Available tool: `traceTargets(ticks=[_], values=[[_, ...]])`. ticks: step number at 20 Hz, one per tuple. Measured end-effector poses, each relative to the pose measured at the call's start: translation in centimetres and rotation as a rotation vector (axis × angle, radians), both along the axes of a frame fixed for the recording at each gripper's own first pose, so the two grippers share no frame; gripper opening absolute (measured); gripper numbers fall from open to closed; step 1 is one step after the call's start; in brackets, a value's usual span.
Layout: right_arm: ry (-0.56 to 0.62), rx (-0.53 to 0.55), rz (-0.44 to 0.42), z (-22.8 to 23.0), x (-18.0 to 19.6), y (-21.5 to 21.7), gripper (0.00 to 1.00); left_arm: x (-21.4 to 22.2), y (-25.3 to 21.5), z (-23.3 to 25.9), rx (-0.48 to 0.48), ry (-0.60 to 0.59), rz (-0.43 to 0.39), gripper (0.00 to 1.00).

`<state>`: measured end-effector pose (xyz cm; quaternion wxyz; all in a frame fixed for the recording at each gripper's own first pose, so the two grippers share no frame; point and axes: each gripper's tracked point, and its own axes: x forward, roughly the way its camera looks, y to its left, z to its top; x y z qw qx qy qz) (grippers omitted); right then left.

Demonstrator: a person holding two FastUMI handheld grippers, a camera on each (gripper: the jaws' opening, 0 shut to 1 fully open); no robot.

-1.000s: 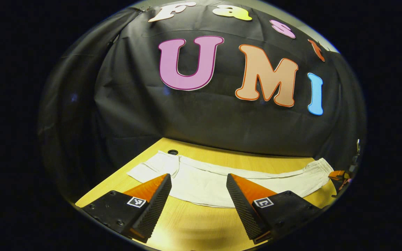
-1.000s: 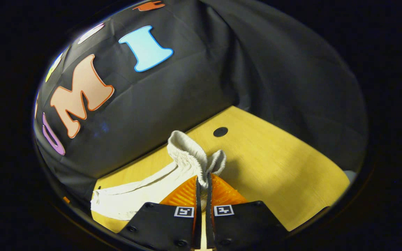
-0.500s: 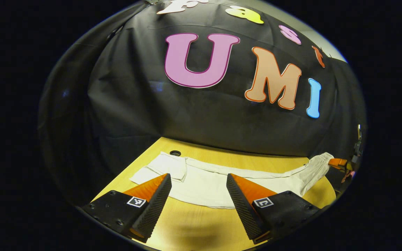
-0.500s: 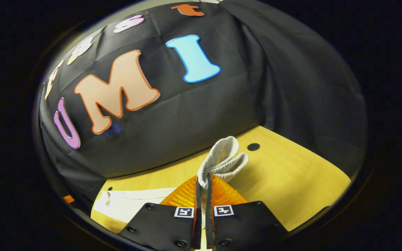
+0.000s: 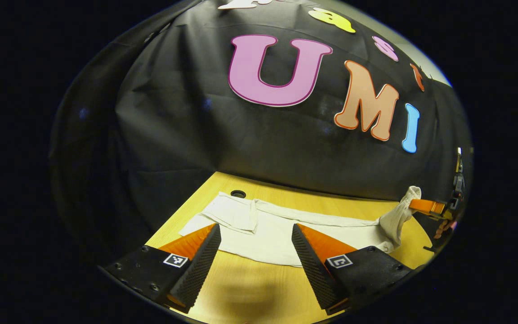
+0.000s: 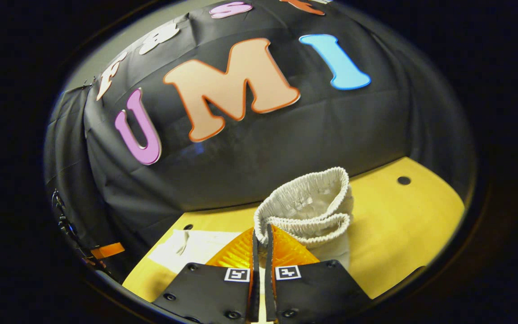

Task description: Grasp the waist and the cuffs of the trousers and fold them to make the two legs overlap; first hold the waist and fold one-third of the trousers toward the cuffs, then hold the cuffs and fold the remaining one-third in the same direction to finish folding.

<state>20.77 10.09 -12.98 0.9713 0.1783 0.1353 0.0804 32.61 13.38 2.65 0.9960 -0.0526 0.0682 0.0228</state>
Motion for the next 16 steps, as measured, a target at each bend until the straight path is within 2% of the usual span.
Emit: traceTargets(ticks=[3,4,5,7,8,9,10,12,13,15,16], values=[[0.083,-0.030,0.080,-5.4,0.1,3.1,0.07,0.1,1.7,-1.1,-0.006,0.017,0.009,0.95],[0.103,-0.043,0.094,-6.8,-0.1,3.6,0.00,0.1,2.3,-1.4,-0.009,0.020,0.015,0.95],[0.115,-0.057,0.106,-8.1,0.1,4.1,0.06,0.1,2.8,-1.8,-0.014,0.026,0.020,0.95],[0.128,-0.072,0.129,-9.7,0.4,4.7,0.09,0.5,3.4,-2.6,-0.024,0.034,0.028,0.96],[0.134,-0.073,0.140,-9.9,0.0,4.8,0.16,0.6,3.5,-2.9,-0.029,0.036,0.030,0.96],[0.131,-0.061,0.158,-10.1,0.1,5.2,0.18,0.8,3.7,-3.2,-0.032,0.038,0.032,0.96],[0.128,-0.041,0.184,-10.1,-0.5,6.1,0.15,1.1,4.0,-3.4,-0.033,0.040,0.035,0.96],[0.108,-0.021,0.205,-9.4,-0.7,7.0,0.70,2.3,5.0,-4.0,-0.032,0.037,0.041,0.96],[0.095,-0.021,0.213,-9.0,-0.8,7.2,0.88,2.7,5.1,-4.3,-0.028,0.038,0.042,0.96],[0.078,-0.028,0.238,-8.4,-1.7,7.7,0.95,3.6,5.6,-4.7,-0.016,0.043,0.046,0.96],[0.077,-0.030,0.251,-8.3,-2.2,7.7,0.89,4.0,5.8,-4.9,-0.012,0.046,0.050,0.96]])
